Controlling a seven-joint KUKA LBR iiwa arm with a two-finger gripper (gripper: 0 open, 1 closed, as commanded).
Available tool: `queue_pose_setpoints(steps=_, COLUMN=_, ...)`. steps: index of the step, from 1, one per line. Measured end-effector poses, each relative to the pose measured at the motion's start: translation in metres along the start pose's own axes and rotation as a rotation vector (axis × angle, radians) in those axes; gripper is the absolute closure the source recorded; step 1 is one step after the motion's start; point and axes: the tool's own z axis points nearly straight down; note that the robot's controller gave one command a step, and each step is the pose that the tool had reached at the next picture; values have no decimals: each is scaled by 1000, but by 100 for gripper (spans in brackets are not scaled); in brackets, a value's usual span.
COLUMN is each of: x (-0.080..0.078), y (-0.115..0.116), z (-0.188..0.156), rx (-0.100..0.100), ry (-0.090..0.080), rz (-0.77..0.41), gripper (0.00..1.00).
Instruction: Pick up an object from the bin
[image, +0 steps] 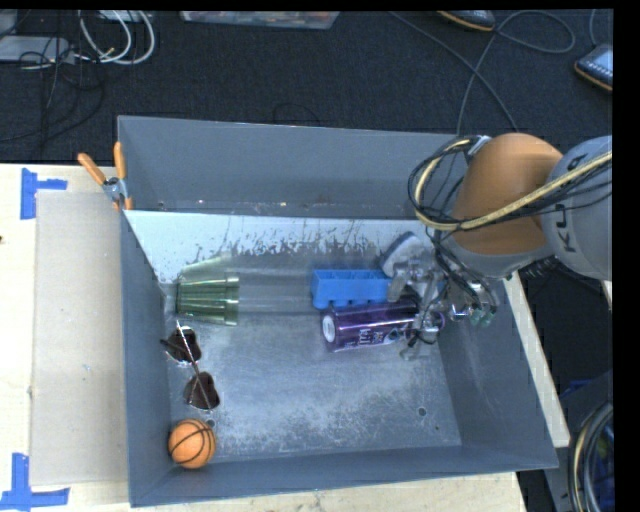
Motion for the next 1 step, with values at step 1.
queue_pose_setpoints(steps=1, x=-2, y=0, z=-4, rx=1, ry=-7, rz=-2, gripper=0)
